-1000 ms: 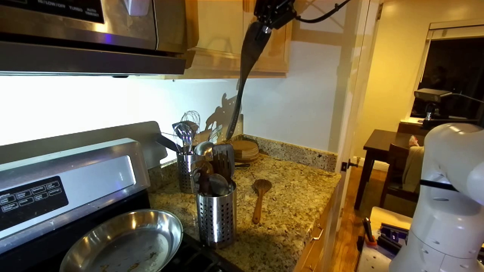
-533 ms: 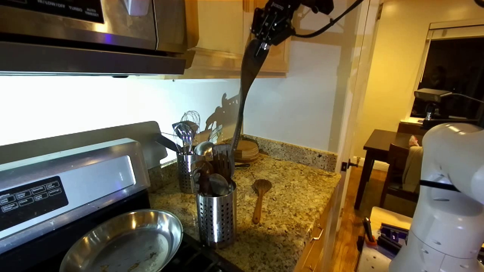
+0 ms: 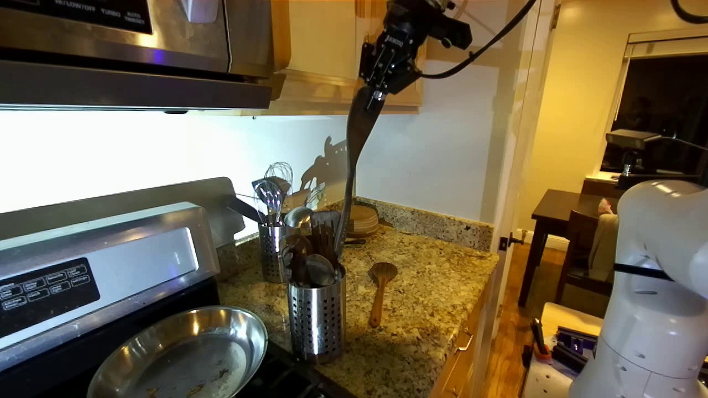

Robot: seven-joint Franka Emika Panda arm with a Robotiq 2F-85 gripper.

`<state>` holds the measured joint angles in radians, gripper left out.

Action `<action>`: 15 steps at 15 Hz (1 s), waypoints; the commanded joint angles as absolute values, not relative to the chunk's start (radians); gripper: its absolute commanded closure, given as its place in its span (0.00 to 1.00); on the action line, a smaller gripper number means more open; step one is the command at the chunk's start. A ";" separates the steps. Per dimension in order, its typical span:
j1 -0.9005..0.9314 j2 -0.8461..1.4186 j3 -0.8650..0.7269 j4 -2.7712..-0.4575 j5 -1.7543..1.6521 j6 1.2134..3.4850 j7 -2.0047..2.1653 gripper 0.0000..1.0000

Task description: Place the wooden spatula in the cutlery holder at the front of the countertop

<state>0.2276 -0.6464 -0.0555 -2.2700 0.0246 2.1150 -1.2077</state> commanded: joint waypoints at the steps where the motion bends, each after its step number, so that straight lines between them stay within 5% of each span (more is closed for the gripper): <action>1: 0.252 -0.596 -0.082 -2.276 0.061 2.162 -1.263 0.95; 15: 0.245 -0.394 -0.036 -2.309 0.148 2.349 -1.352 0.95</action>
